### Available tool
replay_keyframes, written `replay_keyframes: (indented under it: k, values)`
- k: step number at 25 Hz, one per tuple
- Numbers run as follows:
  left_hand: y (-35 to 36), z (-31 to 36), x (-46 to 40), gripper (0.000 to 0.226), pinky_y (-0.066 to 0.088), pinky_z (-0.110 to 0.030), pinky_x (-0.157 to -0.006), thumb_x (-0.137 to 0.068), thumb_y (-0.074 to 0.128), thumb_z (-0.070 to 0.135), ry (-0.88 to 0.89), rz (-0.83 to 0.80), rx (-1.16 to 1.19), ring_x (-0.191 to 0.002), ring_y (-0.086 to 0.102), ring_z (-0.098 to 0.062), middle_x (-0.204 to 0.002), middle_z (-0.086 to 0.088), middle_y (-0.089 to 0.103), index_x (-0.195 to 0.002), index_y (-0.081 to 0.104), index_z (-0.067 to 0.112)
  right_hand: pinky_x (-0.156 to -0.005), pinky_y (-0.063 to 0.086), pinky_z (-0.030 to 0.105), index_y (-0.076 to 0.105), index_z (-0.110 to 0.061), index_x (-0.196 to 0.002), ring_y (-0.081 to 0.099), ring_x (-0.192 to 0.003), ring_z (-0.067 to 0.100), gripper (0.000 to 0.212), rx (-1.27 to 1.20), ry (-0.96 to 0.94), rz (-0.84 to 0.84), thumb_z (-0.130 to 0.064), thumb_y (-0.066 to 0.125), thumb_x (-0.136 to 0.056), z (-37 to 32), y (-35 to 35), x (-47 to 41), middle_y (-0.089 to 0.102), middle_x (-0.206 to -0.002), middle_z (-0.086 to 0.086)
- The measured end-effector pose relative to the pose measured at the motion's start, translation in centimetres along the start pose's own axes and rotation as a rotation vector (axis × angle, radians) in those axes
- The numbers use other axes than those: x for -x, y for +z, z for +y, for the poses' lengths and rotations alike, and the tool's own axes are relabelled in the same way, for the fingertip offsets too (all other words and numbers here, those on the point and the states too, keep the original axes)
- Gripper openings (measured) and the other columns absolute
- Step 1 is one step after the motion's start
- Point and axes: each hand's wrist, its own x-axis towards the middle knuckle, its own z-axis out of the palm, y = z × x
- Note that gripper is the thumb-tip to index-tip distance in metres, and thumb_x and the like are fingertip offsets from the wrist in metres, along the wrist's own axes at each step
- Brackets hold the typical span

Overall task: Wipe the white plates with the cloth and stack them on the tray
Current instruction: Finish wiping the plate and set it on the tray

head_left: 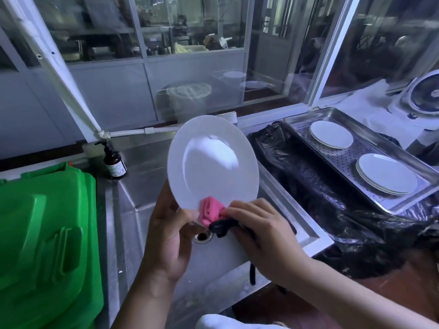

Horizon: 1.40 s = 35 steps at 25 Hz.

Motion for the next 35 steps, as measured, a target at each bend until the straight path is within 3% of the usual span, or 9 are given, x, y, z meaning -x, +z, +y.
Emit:
replay_keyframes:
  k: [2, 4, 7, 10, 12, 14, 19, 29, 35]
  values:
    - [-0.1, -0.3, -0.1, 0.067, 0.051, -0.041, -0.074, -0.073, 0.059, 0.001, -0.030, 0.034, -0.001, -0.099, 0.065, -0.030, -0.124, -0.012, 0.069, -0.133, 0.063, 0.030, -0.073, 0.049, 0.026, 0.068, -0.028, -0.113, 0.058, -0.082, 0.008, 0.021, -0.295, 0.173, -0.150, -0.023, 0.058, -0.096, -0.6, -0.6, -0.5, 0.068, -0.096, -0.020]
    - [-0.2, -0.5, -0.1, 0.068, 0.052, -0.036, -0.067, -0.071, 0.061, 0.004, -0.084, 0.080, 0.032, -0.093, 0.064, -0.028, -0.120, -0.010, 0.070, -0.132, 0.064, 0.033, -0.073, 0.052, 0.039, 0.067, -0.012, -0.113, 0.060, -0.081, 0.016, 0.020, -0.735, 0.404, -0.356, -0.016, 0.063, -0.094, -0.1, -2.4, -1.3, 0.071, -0.094, 0.009]
    - [0.0, -0.5, -0.1, 0.066, 0.047, -0.047, -0.073, -0.073, 0.051, 0.004, -0.127, 0.107, 0.032, -0.094, 0.062, -0.026, -0.118, -0.005, 0.069, -0.128, 0.065, 0.038, -0.078, 0.055, 0.036, 0.068, -0.003, -0.111, 0.066, -0.087, 0.025, 0.021, -0.975, 0.572, -0.431, -0.007, 0.067, -0.091, 2.2, -6.0, -1.9, 0.071, -0.096, 0.019]
    - [0.6, -0.9, 0.2, 0.065, 0.049, -0.054, -0.075, -0.075, 0.050, 0.006, -0.162, 0.122, 0.036, -0.095, 0.065, -0.023, -0.122, -0.002, 0.068, -0.130, 0.063, 0.040, -0.082, 0.053, 0.045, 0.071, -0.019, -0.101, 0.065, -0.081, 0.018, 0.015, -0.505, 0.469, -0.123, -0.014, 0.066, -0.088, 4.6, -7.6, -2.5, 0.072, -0.089, 0.005]
    - [1.2, -1.3, 0.3, 0.064, 0.059, -0.047, -0.071, -0.075, 0.052, 0.009, -0.199, 0.150, 0.088, -0.105, 0.066, -0.024, -0.123, -0.001, 0.070, -0.130, 0.064, 0.039, -0.080, 0.053, 0.030, 0.069, -0.030, -0.101, 0.065, -0.081, 0.004, 0.027, -0.180, 0.312, 0.003, -0.007, 0.064, -0.088, 5.1, -6.8, -2.8, 0.071, -0.088, -0.014]
    - [1.8, -1.8, 0.4, 0.061, 0.061, -0.045, -0.069, -0.074, 0.054, 0.011, -0.238, 0.174, 0.144, -0.105, 0.066, -0.025, -0.121, -0.003, 0.071, -0.129, 0.065, 0.036, -0.082, 0.048, 0.016, 0.070, -0.032, -0.108, 0.063, -0.093, -0.005, 0.040, -0.090, 0.141, -0.083, 0.001, 0.062, -0.086, 4.2, -4.6, -2.2, 0.069, -0.097, -0.026]
    - [2.8, -3.1, 0.6, 0.055, 0.061, -0.045, -0.066, -0.085, 0.049, -0.001, -0.286, 0.292, 0.159, -0.106, 0.067, -0.030, -0.121, -0.007, 0.072, -0.123, 0.070, 0.032, -0.113, 0.032, 0.032, 0.049, -0.031, -0.145, 0.043, -0.135, 0.010, 0.061, 0.030, 0.086, -0.328, -0.039, 0.048, -0.085, 5.5, -1.0, 2.5, 0.051, -0.145, -0.015]
    - [7.8, -6.6, -1.9, 0.042, 0.062, -0.047, -0.064, -0.087, 0.049, -0.001, -0.501, 0.555, 0.279, -0.107, 0.061, -0.034, -0.116, -0.016, 0.069, -0.119, 0.072, 0.014, -0.092, 0.052, 0.035, 0.072, -0.020, -0.118, 0.061, -0.103, 0.018, 0.045, 0.191, -0.066, -0.112, -0.023, 0.049, -0.079, 11.3, -2.7, 3.5, 0.067, -0.110, -0.006]
    - [10.9, -7.0, -5.3, 0.017, 0.061, -0.050, -0.053, -0.091, 0.054, 0.000, -0.644, 0.674, 0.313, -0.100, 0.060, -0.034, -0.110, -0.021, 0.060, -0.103, 0.066, 0.001, -0.061, 0.052, 0.033, 0.072, -0.021, -0.104, 0.056, -0.073, 0.021, 0.028, 0.114, -0.091, -0.110, -0.021, 0.049, -0.088, 14.3, -4.3, 2.2, 0.062, -0.084, -0.008]
